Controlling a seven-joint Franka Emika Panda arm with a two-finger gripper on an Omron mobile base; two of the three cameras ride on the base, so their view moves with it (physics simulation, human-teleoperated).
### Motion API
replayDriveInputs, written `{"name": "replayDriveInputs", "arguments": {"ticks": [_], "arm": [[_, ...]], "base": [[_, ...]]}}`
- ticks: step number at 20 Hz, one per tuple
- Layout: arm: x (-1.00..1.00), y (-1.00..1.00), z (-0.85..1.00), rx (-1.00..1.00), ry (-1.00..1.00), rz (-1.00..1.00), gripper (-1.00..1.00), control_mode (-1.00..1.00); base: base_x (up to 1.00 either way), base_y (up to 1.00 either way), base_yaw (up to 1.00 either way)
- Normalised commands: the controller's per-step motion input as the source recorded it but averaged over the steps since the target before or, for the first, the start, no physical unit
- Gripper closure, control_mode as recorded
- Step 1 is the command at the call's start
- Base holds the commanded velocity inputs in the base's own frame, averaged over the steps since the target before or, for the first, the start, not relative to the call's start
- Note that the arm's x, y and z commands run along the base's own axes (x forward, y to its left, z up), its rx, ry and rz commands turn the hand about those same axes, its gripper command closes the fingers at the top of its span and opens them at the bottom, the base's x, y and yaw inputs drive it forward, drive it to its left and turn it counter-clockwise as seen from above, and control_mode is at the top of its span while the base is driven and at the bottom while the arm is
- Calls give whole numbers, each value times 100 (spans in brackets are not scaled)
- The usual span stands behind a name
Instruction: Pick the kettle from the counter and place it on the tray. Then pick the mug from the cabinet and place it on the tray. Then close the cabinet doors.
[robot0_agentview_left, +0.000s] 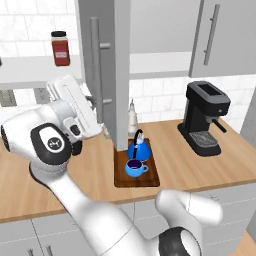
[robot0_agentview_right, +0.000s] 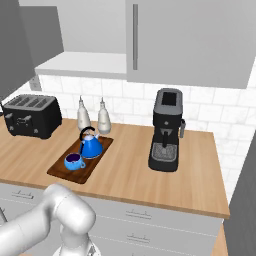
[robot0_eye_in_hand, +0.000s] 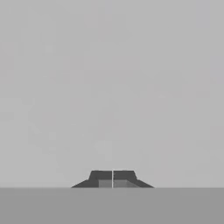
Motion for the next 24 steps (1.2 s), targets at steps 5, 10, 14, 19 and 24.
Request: {"name": "replayDriveInputs", "arguments": {"ticks": [5,10,14,19,24], "arm": [[2,-100,0,-17,0,-3,100,-100],[68,-96,13,-11,0,2,100,-100],[100,-56,32,-12,0,8,100,-100],[100,-10,54,-6,-2,12,100,-100],[84,-7,65,-2,-6,25,100,-100]], "base": [[0,0,0],[0,0,0],[0,0,0],[0,0,0],[0,0,0]]}}
